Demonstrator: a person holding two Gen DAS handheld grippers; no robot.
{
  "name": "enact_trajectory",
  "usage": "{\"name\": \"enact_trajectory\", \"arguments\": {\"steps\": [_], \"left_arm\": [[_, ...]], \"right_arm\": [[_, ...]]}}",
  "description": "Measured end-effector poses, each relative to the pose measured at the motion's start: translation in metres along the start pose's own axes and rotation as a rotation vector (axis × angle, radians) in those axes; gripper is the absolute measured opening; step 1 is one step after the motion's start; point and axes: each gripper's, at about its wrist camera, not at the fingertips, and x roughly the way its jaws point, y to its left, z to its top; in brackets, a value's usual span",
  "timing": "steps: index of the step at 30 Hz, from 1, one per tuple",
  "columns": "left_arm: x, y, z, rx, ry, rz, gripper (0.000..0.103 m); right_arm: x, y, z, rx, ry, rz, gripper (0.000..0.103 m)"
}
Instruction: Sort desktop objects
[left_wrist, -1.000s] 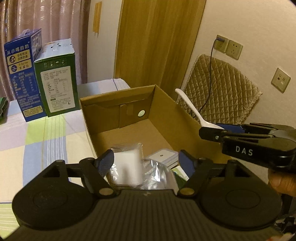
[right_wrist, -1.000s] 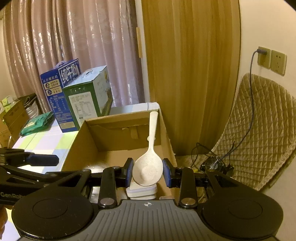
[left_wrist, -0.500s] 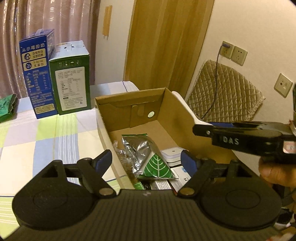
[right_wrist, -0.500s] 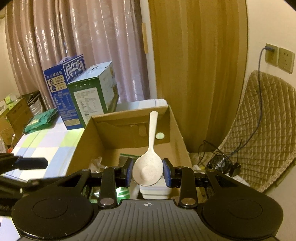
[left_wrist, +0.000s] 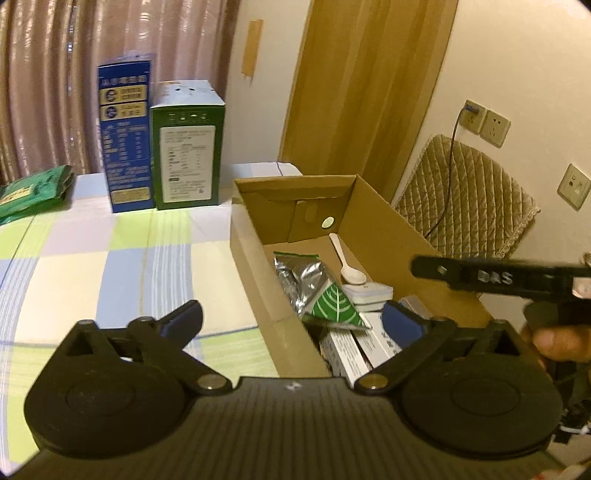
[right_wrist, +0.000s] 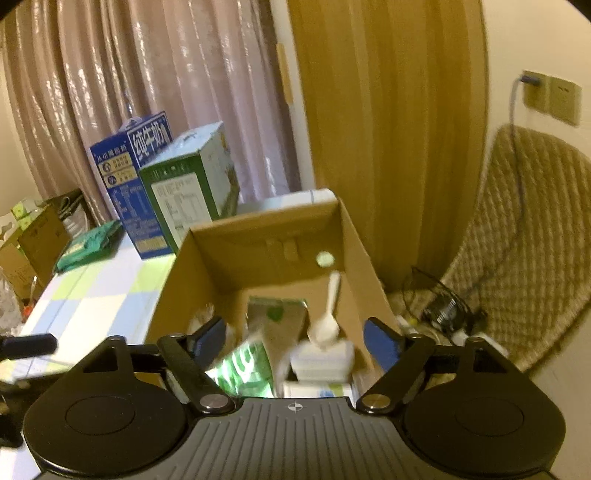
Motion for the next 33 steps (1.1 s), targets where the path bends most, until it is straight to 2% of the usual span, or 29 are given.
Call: {"name": "enact_trajectory", "arguments": {"steps": [8, 17, 25, 29, 33], "left_arm": [[-0.05, -0.019, -0.029, -0.025, -0.015, 0.03, 0.102], [-0.1, -0.034, -0.054, -0.05, 0.033, 0.03, 0.102], [-0.131, -0.034, -0.071, -0.058, 0.06, 0.046, 0.102], [-0.135, -0.037, -0.08, -0.061, 0.082, 0.037, 0.102], [-0.138, -0.04, -0.088, -0.043, 0.09, 0.068, 0.102]], "right_arm": [[-0.068, 0.003, -0.033, 0.019, 0.035, -0.007, 0.1], [-0.132, 0.031, -0.05, -0.024, 0.055, -0.034, 0.101], [-0.162, 0.056, -0.071, -0.085, 0.064, -0.096, 0.101], [-0.169, 0.065, -0.082, -0.102, 0.074, -0.099, 0.101], [-0.175, 0.07, -0.092, -0.096, 0.083, -0.099, 0.101]]}}
